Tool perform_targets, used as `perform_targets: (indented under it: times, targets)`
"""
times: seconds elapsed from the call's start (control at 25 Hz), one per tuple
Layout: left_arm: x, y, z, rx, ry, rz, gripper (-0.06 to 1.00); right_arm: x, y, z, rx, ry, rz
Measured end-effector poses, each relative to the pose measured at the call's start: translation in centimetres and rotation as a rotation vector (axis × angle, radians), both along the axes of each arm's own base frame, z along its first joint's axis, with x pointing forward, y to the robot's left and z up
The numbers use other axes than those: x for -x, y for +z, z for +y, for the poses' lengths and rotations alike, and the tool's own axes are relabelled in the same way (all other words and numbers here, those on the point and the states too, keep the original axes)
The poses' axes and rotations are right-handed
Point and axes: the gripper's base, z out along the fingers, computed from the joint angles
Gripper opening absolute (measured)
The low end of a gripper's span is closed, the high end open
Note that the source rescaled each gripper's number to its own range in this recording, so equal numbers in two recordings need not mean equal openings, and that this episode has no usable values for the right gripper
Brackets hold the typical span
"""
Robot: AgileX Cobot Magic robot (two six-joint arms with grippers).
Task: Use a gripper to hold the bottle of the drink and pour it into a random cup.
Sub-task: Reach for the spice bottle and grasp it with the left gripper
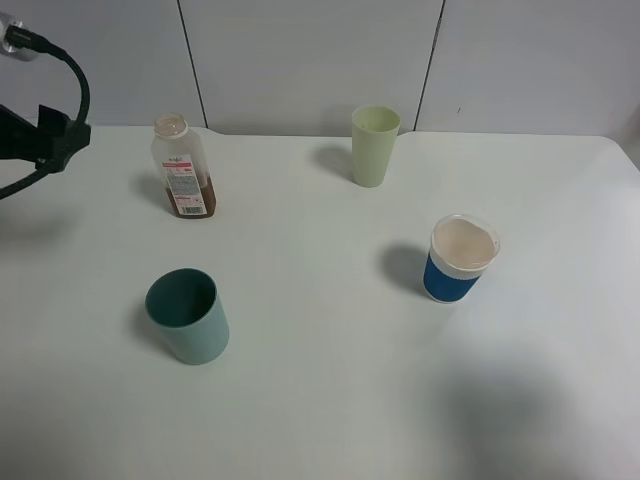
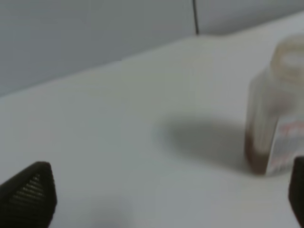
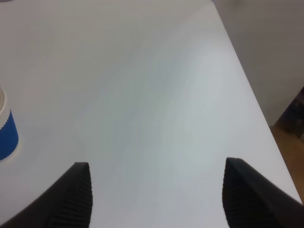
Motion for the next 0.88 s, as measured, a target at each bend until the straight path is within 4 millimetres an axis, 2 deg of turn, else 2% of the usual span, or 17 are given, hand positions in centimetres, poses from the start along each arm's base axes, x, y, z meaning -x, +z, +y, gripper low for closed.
perform_targets:
  times: [0.36,0.68,0.88]
  targets:
    - [-1.7,-1.6,-1.6,0.115,-0.170,-0.020,1.00,0.0,0.0,0.0,0.000,0.000,0.000]
    - [-2.4,-3.3,0.0,0.163,-0.281,0.013,1.00,0.0,0.0,0.0,0.000,0.000,0.000]
    - [-2.9,-4.6,-0.1,0.187,-0.412,0.023,1.00,0.0,0.0,0.0,0.000,0.000,0.000]
